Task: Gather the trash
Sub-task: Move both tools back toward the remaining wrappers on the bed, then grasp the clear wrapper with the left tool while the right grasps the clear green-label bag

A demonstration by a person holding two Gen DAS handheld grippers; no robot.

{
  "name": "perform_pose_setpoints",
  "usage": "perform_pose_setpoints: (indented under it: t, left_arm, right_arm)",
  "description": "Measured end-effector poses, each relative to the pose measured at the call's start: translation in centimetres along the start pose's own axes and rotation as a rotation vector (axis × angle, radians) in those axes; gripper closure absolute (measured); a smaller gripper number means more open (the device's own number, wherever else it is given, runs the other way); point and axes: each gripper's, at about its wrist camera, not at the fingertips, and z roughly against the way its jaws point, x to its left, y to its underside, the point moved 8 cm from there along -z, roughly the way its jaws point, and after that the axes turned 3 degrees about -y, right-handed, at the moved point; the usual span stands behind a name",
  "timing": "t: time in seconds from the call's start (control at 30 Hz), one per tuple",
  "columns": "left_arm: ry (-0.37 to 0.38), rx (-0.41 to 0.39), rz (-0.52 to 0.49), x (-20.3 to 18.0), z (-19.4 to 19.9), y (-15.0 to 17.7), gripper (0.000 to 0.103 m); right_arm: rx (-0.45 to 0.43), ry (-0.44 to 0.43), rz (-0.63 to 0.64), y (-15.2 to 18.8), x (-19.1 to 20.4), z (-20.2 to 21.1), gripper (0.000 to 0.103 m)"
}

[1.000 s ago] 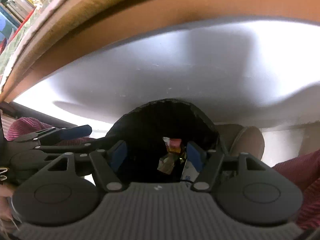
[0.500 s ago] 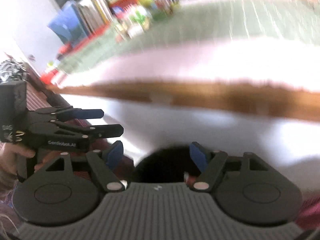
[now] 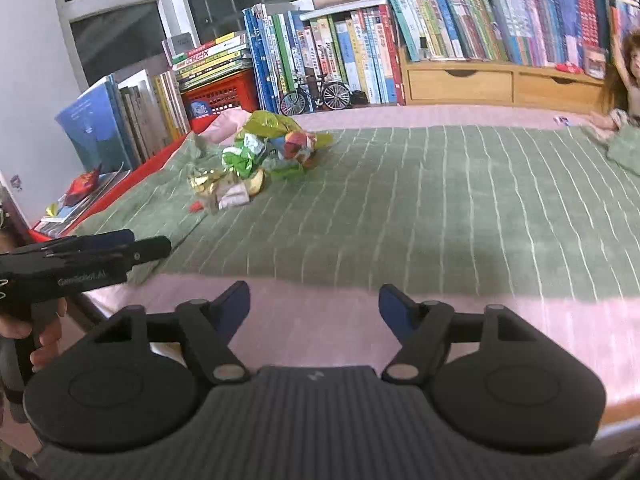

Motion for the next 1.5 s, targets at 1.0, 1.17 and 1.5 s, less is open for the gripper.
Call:
perform_pose_setpoints:
  t: [1.0, 1.17, 1.5]
  left_arm:
    - [-0.019, -0.01, 0.126, 4.4, -13.7, -2.4, 0.063]
    - [-0.037, -0.025, 0.133, 4.8, -12.8, -2.0, 0.06]
    - [-0.027, -0.023, 0.131, 4.7, -12.3, -1.8, 0.057]
  right_arm:
    - [0.102, -0.021, 0.179, -8.1, 3.8, -20.8, 0.05]
    - [0.116, -0.036, 0.178, -7.5, 3.9, -20.8, 0.071]
    - [0.079, -0.014, 0.23, -6.2, 2.7, -16.5, 0.091]
